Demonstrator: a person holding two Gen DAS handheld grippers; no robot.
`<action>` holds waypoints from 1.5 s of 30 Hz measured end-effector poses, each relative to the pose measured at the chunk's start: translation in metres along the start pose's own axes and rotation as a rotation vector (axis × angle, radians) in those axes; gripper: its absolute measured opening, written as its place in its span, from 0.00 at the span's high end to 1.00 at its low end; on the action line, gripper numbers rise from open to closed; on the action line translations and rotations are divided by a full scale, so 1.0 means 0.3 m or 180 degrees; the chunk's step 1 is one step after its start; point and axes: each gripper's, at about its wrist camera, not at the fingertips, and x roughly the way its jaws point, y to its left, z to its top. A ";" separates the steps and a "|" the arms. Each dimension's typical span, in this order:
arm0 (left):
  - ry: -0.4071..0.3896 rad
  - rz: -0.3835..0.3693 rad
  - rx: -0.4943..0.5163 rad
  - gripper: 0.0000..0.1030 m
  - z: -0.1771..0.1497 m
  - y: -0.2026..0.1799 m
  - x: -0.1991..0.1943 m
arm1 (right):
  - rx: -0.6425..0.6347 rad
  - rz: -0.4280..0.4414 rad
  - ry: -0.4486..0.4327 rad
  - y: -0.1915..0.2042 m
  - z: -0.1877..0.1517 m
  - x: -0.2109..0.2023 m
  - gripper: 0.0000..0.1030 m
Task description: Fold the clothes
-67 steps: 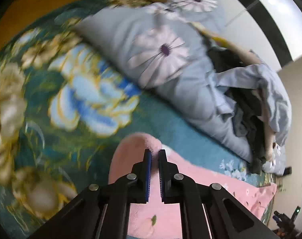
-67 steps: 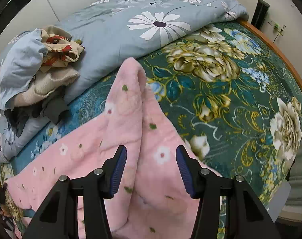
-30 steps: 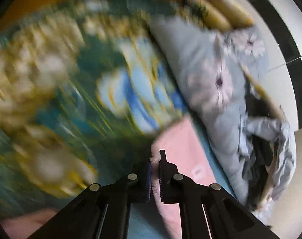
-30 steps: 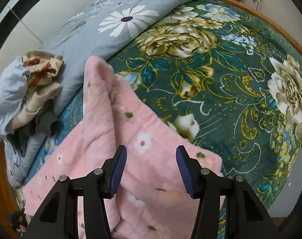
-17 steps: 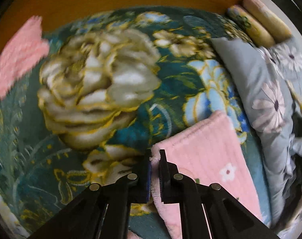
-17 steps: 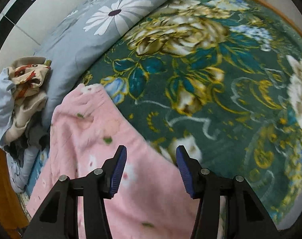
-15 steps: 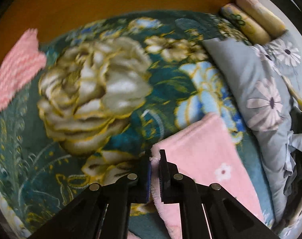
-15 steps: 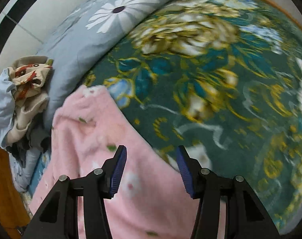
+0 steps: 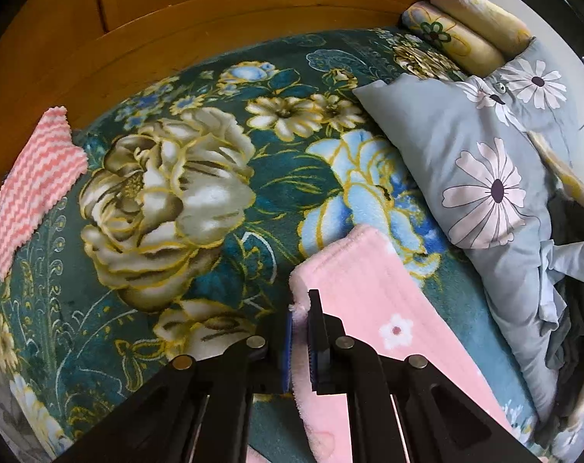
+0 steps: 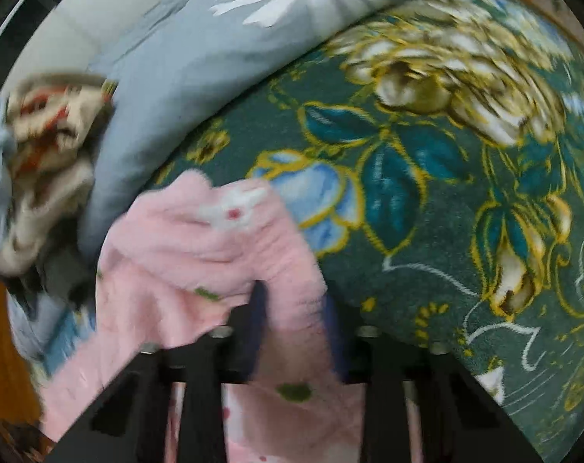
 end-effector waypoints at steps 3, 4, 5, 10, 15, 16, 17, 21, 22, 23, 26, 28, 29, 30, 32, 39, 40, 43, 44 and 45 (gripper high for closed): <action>-0.0016 0.0005 0.0007 0.93 0.005 -0.003 -0.009 | 0.0019 -0.0337 -0.0218 -0.021 0.033 -0.056 0.85; 0.0003 0.0000 0.0005 0.93 0.007 -0.002 -0.003 | 0.0163 -0.0376 -0.0226 -0.049 0.047 -0.066 0.85; 0.0031 -0.0002 0.0004 0.93 0.008 -0.002 0.007 | 0.0276 -0.0326 -0.0205 -0.071 0.056 -0.069 0.85; 0.0330 -0.0032 -0.0099 0.90 0.018 -0.005 0.069 | 0.0429 0.0141 -0.0005 -0.094 0.070 -0.098 0.68; 0.0478 -0.0504 -0.0137 0.78 0.056 0.001 0.011 | 0.0645 0.0569 -0.0448 -0.186 0.053 -0.361 0.54; 0.0452 -0.0600 -0.0118 0.73 0.055 0.015 -0.016 | 0.0705 0.0639 -0.0535 -0.218 0.028 -0.411 0.53; 0.0419 -0.0712 -0.0108 0.65 0.047 0.038 -0.048 | 0.0766 0.0702 -0.0594 -0.252 -0.004 -0.451 0.52; 0.0324 -0.0890 -0.0126 0.52 -0.042 0.202 -0.151 | 0.1060 0.0690 -0.0609 -0.427 -0.278 -0.509 0.48; 0.0319 -0.0842 -0.0139 0.52 -0.080 0.257 -0.167 | 0.1156 0.0650 -0.0554 -0.469 -0.356 -0.501 0.48; 0.0343 -0.0794 -0.0162 0.51 -0.123 0.315 -0.177 | 0.1270 0.0613 -0.0455 -0.513 -0.436 -0.486 0.48; 0.0493 -0.0720 -0.0279 0.51 -0.252 0.469 -0.173 | 0.1634 0.0514 -0.0176 -0.613 -0.638 -0.418 0.48; 0.0599 -0.0678 -0.0360 0.51 -0.335 0.566 -0.165 | 0.1822 0.0607 -0.0148 -0.646 -0.726 -0.397 0.48; 0.0661 -0.0673 -0.0399 0.50 -0.377 0.610 -0.157 | 0.1894 0.0708 -0.0164 -0.652 -0.751 -0.390 0.48; 0.0716 -0.0692 -0.0438 0.50 -0.418 0.642 -0.147 | 0.1945 0.0811 -0.0187 -0.648 -0.768 -0.383 0.47; 0.0766 -0.0773 -0.0540 0.49 -0.484 0.683 -0.130 | 0.1959 0.0955 -0.0234 -0.629 -0.774 -0.370 0.45; 0.0732 -0.0998 -0.0559 0.49 -0.590 0.652 -0.086 | 0.2029 0.1266 -0.0294 -0.565 -0.764 -0.322 0.44; 0.0717 -0.0995 -0.0514 0.49 -0.591 0.639 -0.084 | 0.2042 0.1271 -0.0291 -0.557 -0.763 -0.315 0.44; 0.0670 -0.0986 -0.0453 0.51 -0.594 0.613 -0.078 | 0.2178 0.1195 -0.0281 -0.554 -0.772 -0.285 0.44; 0.0657 -0.0999 -0.0469 0.52 -0.596 0.613 -0.077 | 0.2273 0.1210 -0.0294 -0.560 -0.781 -0.275 0.44; 0.0650 -0.1036 -0.0502 0.58 -0.597 0.620 -0.076 | 0.2351 0.1241 -0.0319 -0.564 -0.789 -0.271 0.44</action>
